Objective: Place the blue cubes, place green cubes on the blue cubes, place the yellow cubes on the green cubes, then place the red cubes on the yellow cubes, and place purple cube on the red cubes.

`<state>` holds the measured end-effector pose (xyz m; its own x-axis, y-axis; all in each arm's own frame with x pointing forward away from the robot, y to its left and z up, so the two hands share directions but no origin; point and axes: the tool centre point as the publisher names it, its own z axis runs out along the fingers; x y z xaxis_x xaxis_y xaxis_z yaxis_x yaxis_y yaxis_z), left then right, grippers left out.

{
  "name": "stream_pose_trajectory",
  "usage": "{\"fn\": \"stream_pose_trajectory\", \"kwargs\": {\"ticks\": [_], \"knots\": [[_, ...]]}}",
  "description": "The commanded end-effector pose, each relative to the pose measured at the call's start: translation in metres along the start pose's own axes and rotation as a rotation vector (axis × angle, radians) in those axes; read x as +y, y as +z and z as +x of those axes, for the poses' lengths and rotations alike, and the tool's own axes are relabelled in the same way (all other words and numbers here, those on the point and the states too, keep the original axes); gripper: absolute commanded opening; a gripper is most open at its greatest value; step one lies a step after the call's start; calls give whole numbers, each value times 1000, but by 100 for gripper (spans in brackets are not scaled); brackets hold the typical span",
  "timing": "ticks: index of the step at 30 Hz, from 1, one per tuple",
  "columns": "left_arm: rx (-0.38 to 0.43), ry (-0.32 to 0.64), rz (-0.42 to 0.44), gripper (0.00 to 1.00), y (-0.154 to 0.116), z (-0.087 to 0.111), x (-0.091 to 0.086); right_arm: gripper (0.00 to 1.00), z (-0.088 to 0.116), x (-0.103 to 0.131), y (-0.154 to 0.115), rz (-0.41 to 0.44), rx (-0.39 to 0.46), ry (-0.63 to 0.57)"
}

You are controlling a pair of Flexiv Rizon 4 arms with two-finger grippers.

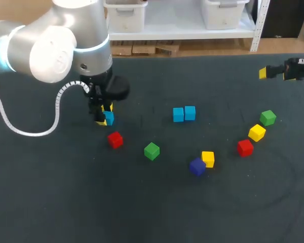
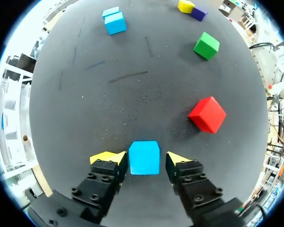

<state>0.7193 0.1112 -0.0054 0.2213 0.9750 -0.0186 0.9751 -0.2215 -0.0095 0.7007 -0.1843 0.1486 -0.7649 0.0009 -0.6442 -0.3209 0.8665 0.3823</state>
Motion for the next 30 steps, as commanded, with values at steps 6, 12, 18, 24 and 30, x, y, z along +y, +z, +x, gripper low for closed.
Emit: {"fn": "stream_pose_trajectory", "kwargs": {"ticks": [6, 12, 18, 24, 30], "knots": [[-3, -19, 0, 5, -4, -4, 1, 100, 0, 0, -1, 0, 0, 0], [-1, -50, 11, 0, -20, -14, 2, 100, 0, 0, -1, 0, 0, 0], [41, -117, 5, 0, -34, -35, 9, 100, 0, 0, -1, 0, 0, 0], [45, -160, -20, 0, -45, -65, 15, 100, 0, 0, -1, 0, 0, 0], [64, -158, -26, 0, -43, -96, 17, 100, 0, 0, -1, 0, 0, 0]]}}
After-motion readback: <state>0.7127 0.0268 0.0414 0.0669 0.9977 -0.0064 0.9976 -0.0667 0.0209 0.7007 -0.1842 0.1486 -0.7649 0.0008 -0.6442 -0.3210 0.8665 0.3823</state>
